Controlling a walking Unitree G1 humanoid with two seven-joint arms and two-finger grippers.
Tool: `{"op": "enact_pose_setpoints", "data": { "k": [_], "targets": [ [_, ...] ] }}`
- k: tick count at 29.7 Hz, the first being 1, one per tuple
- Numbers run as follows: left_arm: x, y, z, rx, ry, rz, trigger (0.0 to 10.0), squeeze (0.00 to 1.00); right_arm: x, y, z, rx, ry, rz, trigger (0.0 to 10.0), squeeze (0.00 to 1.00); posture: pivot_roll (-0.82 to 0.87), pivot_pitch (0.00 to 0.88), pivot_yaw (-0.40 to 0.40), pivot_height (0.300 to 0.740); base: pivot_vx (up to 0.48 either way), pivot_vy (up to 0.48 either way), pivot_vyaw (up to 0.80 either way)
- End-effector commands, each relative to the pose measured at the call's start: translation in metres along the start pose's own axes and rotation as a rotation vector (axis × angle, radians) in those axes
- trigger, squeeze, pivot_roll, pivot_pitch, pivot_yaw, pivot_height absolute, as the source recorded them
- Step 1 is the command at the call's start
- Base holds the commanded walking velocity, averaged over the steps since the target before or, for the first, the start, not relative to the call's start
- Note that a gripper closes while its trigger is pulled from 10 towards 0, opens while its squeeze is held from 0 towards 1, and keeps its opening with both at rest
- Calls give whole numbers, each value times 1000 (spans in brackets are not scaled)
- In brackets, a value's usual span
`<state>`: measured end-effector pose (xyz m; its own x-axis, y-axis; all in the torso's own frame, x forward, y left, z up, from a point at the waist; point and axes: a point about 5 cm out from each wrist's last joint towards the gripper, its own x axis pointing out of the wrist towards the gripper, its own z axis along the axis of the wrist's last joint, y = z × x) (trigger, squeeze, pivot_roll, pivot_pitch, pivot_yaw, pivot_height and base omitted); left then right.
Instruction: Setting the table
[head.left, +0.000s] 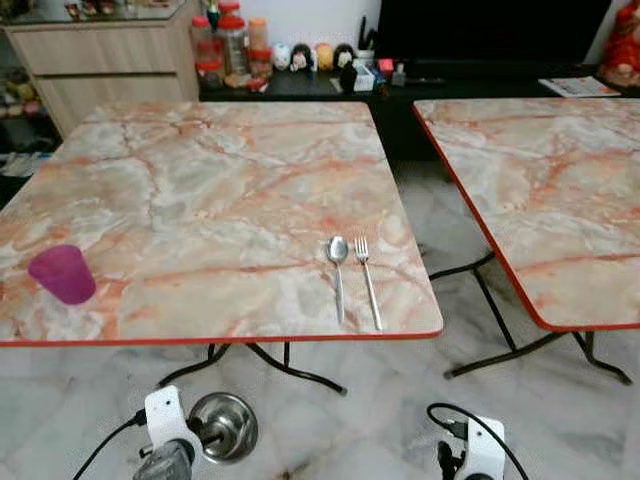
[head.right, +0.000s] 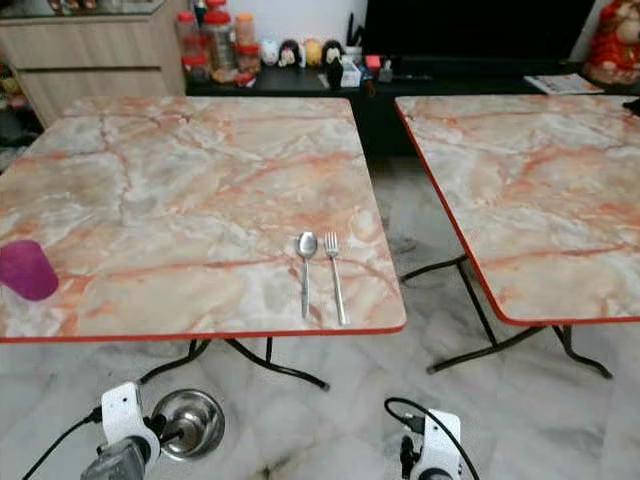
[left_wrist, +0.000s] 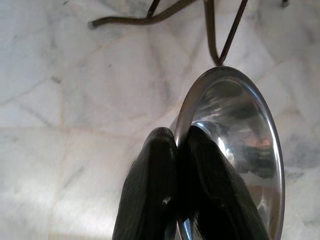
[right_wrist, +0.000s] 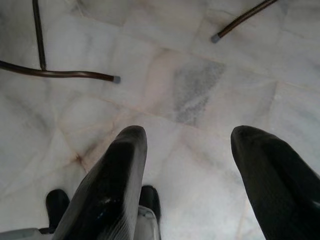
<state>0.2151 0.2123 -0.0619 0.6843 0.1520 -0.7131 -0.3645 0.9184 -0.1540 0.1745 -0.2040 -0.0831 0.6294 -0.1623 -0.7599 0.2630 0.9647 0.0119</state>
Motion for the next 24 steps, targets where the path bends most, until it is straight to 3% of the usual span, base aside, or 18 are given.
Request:
{"op": "enact_pose_setpoints", "data": {
  "k": [1,15,24],
  "targets": [
    [-1,-1,-5,28,20,-3,10000,0,0,-2,-1,2,3,-6,10000,0,-19,0,-10,740,0,-371,0],
    [-2,1,-8,49,31,-10,10000,0,0,-1,-1,-27,8,0,10000,0,-28,0,-5,740,0,-371,0],
    [-2,-2,-9,48,34,-16,10000,0,-1,-1,-1,5,-3,6,10000,0,-35,0,-10,740,0,-370,0]
  ]
}}
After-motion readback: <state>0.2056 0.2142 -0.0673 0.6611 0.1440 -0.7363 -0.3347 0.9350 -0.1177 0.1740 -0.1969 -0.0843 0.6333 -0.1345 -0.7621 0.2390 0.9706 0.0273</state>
